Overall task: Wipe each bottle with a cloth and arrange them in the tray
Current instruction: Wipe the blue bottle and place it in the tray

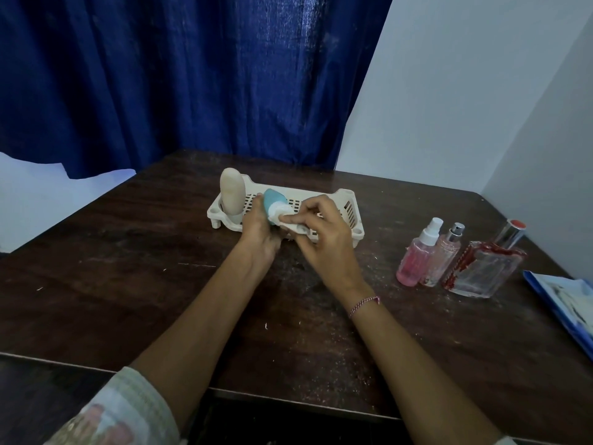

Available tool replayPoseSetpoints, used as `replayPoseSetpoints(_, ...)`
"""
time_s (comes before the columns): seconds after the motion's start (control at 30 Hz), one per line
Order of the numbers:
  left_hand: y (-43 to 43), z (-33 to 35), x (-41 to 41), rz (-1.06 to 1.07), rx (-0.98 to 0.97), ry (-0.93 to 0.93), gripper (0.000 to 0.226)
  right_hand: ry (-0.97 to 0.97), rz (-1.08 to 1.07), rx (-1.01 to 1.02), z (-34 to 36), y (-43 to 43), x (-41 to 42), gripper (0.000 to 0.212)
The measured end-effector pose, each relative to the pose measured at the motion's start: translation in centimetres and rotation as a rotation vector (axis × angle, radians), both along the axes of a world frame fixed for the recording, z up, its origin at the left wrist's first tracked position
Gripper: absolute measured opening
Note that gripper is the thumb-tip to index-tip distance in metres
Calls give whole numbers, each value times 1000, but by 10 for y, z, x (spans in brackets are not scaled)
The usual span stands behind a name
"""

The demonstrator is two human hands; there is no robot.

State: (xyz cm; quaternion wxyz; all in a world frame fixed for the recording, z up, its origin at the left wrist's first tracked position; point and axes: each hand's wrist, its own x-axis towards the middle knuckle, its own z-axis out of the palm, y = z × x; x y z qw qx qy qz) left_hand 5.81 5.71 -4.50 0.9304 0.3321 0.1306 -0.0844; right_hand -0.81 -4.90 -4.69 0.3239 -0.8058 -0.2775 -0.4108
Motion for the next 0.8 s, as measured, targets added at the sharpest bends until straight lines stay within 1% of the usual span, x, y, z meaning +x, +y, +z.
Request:
replayPoseSetpoints(0.07,2,-1,2,-7,-43,8,43,33,34,14,-1,-1,1,21)
replayPoseSetpoints(0.17,4,0,3,-58,-66,39,49,79,75,147,1,0,2,18)
replayPoseSetpoints(0.27,2,7,-3,-171,-86,47,36,125,136,260,3,1,2,16)
replayPoseSetpoints(0.37,2,10,-8,-268,-63,5,36,237,202,390,6,2,0,18)
replayPoseSetpoints(0.5,1,13,-10,-299,-34,-47,37,372,303,567,12,9,-6,18)
replayPoseSetpoints(0.57,0,13,-12,-318,-1,-71,37,403,335,671,15,10,-9,22)
replayPoseSetpoints(0.67,-8,10,-15,-354,22,-114,33,338,232,705,14,5,-4,19)
replayPoseSetpoints(0.8,-12,8,-16,-339,9,-152,27,330,102,624,7,-2,6,14)
